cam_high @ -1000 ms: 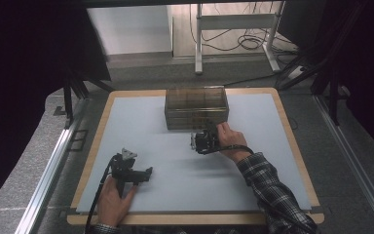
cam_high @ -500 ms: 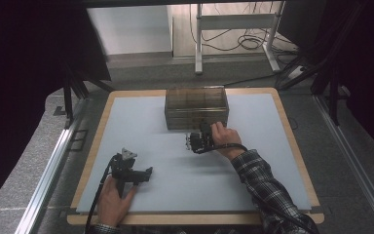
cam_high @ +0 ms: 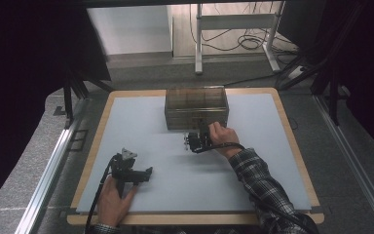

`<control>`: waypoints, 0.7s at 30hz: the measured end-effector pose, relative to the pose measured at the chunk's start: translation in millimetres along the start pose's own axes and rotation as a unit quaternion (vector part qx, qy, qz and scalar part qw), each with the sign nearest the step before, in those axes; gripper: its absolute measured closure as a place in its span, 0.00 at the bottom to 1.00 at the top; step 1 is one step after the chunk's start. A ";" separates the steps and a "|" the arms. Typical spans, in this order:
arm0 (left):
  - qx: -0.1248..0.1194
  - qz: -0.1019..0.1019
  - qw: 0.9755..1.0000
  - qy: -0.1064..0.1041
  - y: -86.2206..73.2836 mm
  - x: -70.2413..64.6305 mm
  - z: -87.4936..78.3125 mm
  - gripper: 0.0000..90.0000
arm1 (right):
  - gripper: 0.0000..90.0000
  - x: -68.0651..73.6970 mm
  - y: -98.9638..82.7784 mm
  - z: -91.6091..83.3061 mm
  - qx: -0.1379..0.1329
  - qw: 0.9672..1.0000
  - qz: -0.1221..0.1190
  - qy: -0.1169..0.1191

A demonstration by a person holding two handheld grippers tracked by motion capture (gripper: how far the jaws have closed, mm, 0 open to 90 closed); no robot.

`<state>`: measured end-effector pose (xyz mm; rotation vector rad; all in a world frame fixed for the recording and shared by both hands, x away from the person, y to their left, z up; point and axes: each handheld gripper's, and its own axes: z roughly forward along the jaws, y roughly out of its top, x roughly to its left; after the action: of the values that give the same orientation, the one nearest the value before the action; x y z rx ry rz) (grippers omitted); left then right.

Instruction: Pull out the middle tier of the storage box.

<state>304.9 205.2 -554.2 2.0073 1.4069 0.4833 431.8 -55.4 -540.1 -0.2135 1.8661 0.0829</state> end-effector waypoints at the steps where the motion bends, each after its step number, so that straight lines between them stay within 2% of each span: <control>1: 0.000 -0.002 1.000 -0.001 -0.1 -0.2 0.0 0.00 | 0.90 0.1 -0.1 -0.5 0.001 1.000 -0.002 0.000; 12: 0.000 -0.002 1.000 0.000 0.0 -0.2 0.0 0.00 | 0.90 1.0 -2.0 -11.6 -0.011 1.000 -0.003 0.004; 13: 0.000 -0.001 1.000 0.000 0.0 -0.2 0.0 0.00 | 0.90 0.6 -2.4 -12.3 -0.014 1.000 -0.003 0.010; 15: 0.000 0.000 1.000 0.000 0.0 0.0 0.0 0.00 | 0.90 1.5 -2.7 -15.3 -0.017 1.000 -0.002 0.006; 18: 0.000 0.000 1.000 0.000 0.0 0.0 0.0 0.00 | 0.90 1.7 -3.0 -19.0 -0.019 1.000 -0.002 0.013; 21: 0.000 0.001 1.000 0.000 0.0 0.1 0.0 0.00 | 0.90 2.8 -3.6 -21.7 -0.022 1.000 -0.004 0.008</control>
<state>304.9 205.2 -554.2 2.0089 1.4061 0.4835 411.3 -62.8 -536.0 -0.2520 1.8809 0.1180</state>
